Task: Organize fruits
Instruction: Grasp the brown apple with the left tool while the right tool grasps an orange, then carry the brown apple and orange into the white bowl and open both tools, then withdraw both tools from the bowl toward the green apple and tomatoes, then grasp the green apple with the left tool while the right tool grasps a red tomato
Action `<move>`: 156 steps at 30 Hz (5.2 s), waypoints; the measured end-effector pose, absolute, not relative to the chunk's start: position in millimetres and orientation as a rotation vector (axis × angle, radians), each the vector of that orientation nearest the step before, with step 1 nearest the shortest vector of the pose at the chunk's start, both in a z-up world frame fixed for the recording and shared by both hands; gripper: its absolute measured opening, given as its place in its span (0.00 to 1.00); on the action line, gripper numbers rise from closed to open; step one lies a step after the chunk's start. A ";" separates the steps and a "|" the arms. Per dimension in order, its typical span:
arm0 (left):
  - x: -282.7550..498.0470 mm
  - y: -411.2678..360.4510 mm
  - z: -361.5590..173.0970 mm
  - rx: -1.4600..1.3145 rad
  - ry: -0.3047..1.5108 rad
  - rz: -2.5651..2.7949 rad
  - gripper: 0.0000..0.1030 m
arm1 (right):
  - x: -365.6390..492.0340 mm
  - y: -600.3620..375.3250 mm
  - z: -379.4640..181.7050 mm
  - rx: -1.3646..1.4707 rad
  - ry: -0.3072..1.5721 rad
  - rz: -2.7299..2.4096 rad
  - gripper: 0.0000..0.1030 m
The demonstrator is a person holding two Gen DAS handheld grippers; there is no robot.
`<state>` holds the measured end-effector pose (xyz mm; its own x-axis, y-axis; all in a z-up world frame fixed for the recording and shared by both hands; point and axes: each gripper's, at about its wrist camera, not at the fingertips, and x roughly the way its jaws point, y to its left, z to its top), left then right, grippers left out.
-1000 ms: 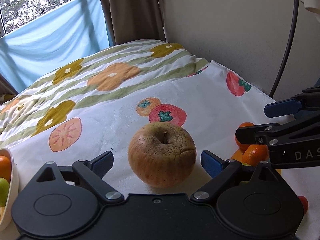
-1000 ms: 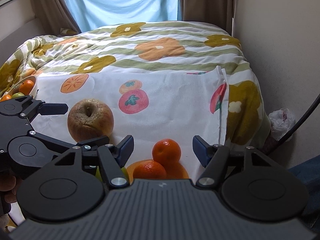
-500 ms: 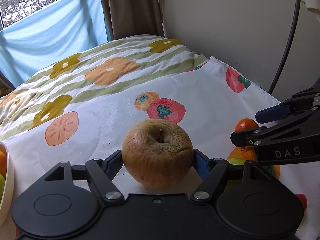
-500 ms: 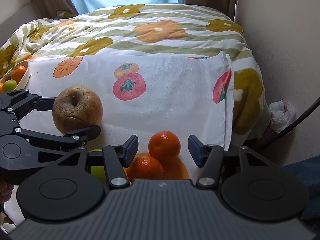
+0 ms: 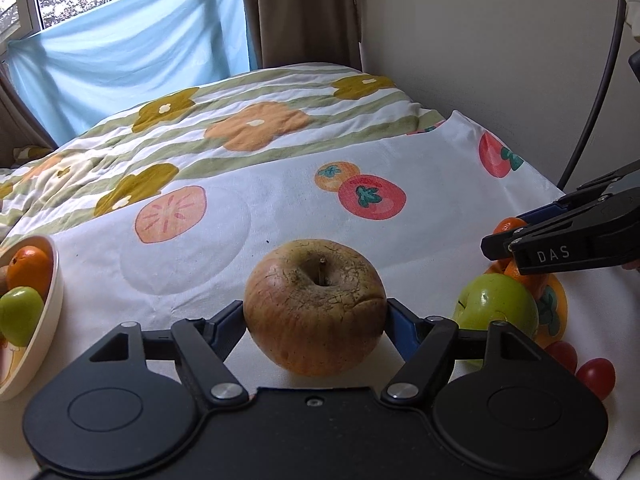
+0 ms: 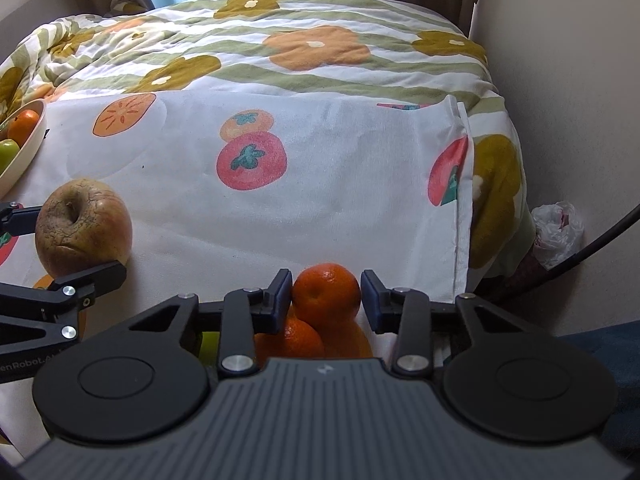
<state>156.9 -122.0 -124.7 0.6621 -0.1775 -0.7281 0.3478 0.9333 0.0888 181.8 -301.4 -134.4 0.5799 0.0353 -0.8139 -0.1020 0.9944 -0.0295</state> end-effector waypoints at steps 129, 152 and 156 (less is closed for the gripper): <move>164.0 154.6 -45.4 0.144 0.755 -0.119 0.94 | 213.5 18.8 -31.9 -0.022 0.814 0.316 1.00; 112.4 -11.7 -38.6 0.272 0.711 -0.397 0.94 | 94.5 -187.0 -14.5 0.129 0.782 0.011 1.00; 110.3 -42.4 -46.3 0.308 0.704 -0.502 0.94 | 70.6 -223.1 -24.3 0.184 0.793 -0.088 1.00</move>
<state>110.3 -42.4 -46.3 0.6517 -0.3338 -0.6811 0.5356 0.8384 0.1015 70.6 -223.1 -24.3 0.6991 -0.0097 -0.7150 0.1475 0.9804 0.1309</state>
